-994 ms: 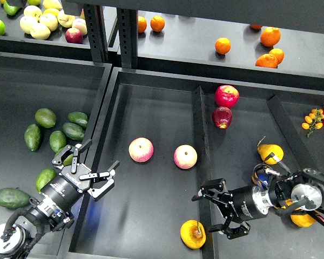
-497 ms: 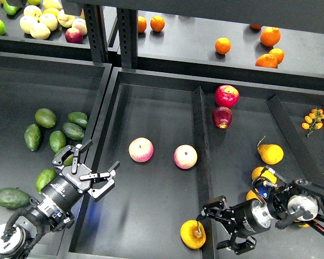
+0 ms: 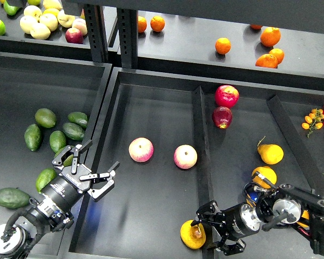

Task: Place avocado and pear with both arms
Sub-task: 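Close the right gripper on the yellow pear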

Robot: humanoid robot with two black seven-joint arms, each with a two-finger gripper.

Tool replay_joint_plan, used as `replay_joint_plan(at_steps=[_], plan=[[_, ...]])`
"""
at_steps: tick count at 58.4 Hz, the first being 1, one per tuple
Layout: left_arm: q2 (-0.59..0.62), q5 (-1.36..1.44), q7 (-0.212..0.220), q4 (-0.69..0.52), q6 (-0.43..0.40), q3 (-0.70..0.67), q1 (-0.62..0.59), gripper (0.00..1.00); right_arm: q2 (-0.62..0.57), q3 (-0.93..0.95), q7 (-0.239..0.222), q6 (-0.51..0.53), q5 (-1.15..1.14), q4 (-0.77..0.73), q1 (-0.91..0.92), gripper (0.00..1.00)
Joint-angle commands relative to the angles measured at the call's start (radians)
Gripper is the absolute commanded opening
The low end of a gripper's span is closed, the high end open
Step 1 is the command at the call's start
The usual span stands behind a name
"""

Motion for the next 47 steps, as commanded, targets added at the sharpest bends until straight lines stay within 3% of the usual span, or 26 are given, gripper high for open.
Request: replay_joint_plan(at_steps=[1, 19, 37, 47], plan=[[0.000, 0.000, 0.000, 0.004, 0.000, 0.002, 0.000, 0.99, 0.015, 0.001, 0.000, 0.000, 0.000, -0.019, -0.010, 0.75], [0.000, 0.000, 0.000, 0.008, 0.000, 0.002, 0.000, 0.99, 0.020, 0.004, 0.000, 0.000, 0.002, -0.034, -0.026, 0.64], [0.000, 0.000, 0.000, 0.010, 0.000, 0.002, 0.000, 0.99, 0.026, 0.010, 0.000, 0.000, 0.000, -0.045, -0.033, 0.61], [0.000, 0.002, 0.000, 0.010, 0.000, 0.002, 0.000, 0.99, 0.034, 0.022, 0.000, 0.000, 0.000, -0.053, -0.035, 0.49]])
